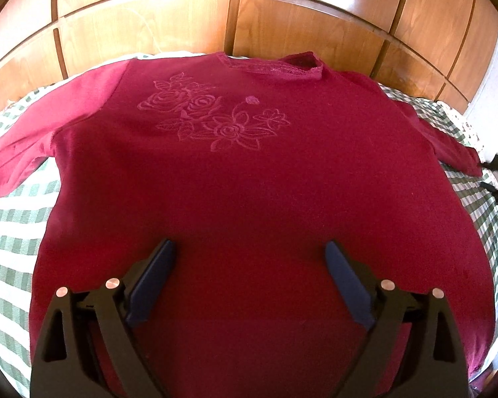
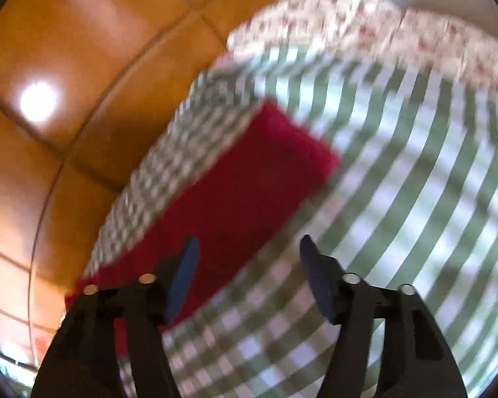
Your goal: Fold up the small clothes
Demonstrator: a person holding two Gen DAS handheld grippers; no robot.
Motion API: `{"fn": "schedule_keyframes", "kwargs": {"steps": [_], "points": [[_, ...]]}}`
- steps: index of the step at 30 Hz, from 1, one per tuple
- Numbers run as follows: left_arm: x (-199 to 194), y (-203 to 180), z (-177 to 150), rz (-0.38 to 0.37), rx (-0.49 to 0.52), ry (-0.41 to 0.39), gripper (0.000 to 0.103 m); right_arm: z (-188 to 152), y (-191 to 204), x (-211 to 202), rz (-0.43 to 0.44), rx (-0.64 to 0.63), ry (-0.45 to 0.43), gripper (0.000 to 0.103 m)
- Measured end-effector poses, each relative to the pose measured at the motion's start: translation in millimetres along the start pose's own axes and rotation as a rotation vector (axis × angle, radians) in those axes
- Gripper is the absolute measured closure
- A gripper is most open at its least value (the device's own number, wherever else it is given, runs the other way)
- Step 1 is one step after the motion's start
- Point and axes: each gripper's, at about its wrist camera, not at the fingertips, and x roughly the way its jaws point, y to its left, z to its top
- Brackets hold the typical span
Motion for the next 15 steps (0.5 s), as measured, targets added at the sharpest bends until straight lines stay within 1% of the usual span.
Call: {"fn": "schedule_keyframes", "kwargs": {"steps": [4, 5, 6, 7, 8, 9, 10, 11, 12, 15], "points": [[-0.5, -1.4, -0.5, 0.01, 0.004, -0.002, 0.011, -1.0, 15.7, 21.2, 0.02, -0.006, -0.001, 0.065], [-0.4, -1.9, -0.5, 0.012, 0.005, -0.003, 0.011, 0.6, 21.1, 25.7, -0.003, -0.025, 0.002, 0.07], [-0.7, -1.8, -0.6, 0.012, 0.004, -0.004, 0.011, 2.1, 26.3, 28.6, -0.04, -0.054, 0.003, 0.083], [-0.8, -1.9, -0.8, 0.011, 0.003, -0.005, 0.011, 4.3, 31.0, 29.5, -0.092, -0.085, 0.004, 0.091], [-0.9, -1.8, -1.1, 0.009, 0.002, -0.005, 0.011, 6.6, 33.5, 28.1, -0.12, -0.105, -0.001, 0.097], [-1.0, -1.5, -1.2, 0.007, 0.0, -0.006, 0.011, 9.8, 33.7, 22.0, -0.167, -0.131, -0.04, 0.098], [-1.2, -1.0, -1.5, 0.004, -0.001, -0.006, 0.011, 12.9, 30.6, 19.6, -0.207, -0.137, -0.06, 0.098], [-1.3, -0.4, -1.4, 0.001, -0.002, -0.006, 0.011, 16.8, 22.3, 21.0, -0.24, -0.108, -0.058, 0.098], [-1.6, 0.2, -1.2, -0.002, -0.004, -0.006, 0.011, 18.4, 18.2, 23.6, -0.238, -0.087, -0.044, 0.098], [-4.5, 3.4, -0.2, -0.019, -0.014, 0.0, 0.011, 16.2, 30.8, 23.3, -0.242, -0.126, -0.052, 0.098]]}}
